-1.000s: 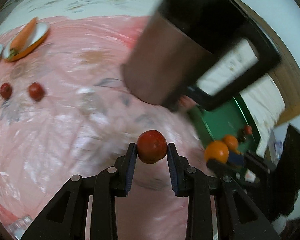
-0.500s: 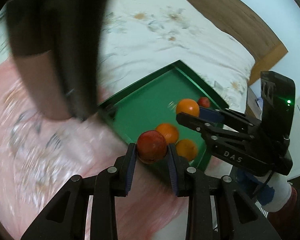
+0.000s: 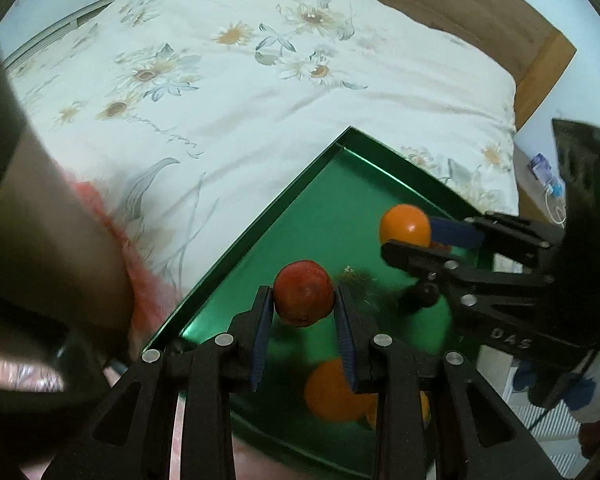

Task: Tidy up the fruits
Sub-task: 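Carry the orange and red apple over the green tray, then lower the red apple into the tray with the left gripper while the right gripper releases the orange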

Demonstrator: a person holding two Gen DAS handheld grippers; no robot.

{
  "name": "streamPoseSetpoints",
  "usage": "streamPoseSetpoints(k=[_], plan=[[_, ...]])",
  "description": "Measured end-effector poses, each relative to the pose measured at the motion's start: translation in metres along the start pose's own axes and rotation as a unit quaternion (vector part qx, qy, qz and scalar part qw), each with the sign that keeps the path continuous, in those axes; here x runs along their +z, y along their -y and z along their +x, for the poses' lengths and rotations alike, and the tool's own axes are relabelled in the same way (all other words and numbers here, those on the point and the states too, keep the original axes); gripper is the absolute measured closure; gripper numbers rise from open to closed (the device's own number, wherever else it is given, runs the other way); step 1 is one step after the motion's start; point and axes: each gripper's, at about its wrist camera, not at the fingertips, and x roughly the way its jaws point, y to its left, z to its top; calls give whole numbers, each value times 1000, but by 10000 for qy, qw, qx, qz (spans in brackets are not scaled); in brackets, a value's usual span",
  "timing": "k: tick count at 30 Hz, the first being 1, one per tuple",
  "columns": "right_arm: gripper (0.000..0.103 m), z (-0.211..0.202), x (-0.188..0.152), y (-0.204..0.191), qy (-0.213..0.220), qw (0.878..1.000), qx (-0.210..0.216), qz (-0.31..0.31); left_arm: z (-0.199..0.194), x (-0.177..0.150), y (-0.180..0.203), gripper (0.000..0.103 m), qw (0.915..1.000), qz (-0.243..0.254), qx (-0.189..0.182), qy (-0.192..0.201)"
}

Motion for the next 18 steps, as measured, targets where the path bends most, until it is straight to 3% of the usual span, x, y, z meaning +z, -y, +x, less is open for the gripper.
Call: streamPoseSetpoints(k=[8, 18], plan=[[76, 15, 3, 15, -104, 9998, -92, 160, 25, 15, 12, 77, 9976, 673, 100, -131], [76, 29, 3, 23, -260, 9994, -188, 161, 45, 26, 16, 76, 9952, 922, 192, -268]])
